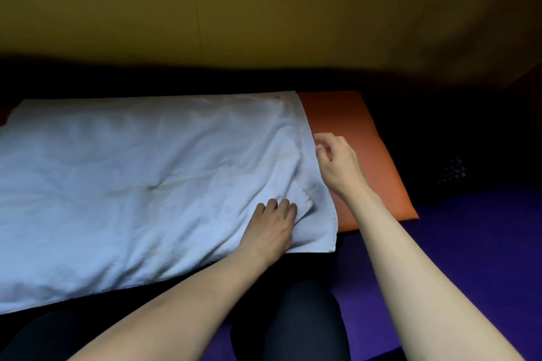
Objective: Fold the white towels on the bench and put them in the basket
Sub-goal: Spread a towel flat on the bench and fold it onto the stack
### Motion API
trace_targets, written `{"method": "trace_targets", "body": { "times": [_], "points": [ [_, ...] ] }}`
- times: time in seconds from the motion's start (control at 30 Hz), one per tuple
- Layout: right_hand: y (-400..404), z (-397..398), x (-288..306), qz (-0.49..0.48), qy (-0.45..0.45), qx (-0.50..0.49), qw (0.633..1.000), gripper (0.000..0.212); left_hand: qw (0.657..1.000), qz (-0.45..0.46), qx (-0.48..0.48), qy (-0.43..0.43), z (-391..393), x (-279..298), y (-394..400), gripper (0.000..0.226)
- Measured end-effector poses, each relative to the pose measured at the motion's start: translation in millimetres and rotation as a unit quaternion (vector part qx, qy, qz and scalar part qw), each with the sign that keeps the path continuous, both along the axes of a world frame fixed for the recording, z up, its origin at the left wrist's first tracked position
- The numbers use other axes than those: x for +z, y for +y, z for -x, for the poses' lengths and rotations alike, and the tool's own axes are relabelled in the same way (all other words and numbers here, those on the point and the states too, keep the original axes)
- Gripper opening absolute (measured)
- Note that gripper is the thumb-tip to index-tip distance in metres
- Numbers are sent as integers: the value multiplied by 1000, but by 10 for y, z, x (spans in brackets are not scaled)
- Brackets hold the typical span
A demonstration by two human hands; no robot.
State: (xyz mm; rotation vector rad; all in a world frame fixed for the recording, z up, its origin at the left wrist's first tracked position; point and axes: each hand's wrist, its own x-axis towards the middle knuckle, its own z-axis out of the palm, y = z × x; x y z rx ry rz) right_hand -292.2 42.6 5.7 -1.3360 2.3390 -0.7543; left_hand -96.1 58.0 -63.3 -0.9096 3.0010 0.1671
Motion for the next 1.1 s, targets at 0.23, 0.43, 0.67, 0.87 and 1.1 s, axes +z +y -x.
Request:
{"method": "trace_targets", "body": {
  "times": [0.23,0.43,0.67,0.87,1.1],
  "points": [
    [-305,126,-146,-22,-1,8,1000,32,995,-18,95,38,129,-90,-87,31],
    [-737,178,-148,-98,-117,-61,986,27,913,-252,196,256,-22,206,15,7],
    [-1111,92,-307,-113,-255,-165,946,30,852,-326,223,343,-193,543,196,30],
    [-1248,148,-441,-113,-239,-196,944,38,831,-336,256,361,-309,581,132,31],
    [-1363,132,-319,-16,-347,-219,912,27,809,-337,269,401,-458,676,85,39]
  ]
}}
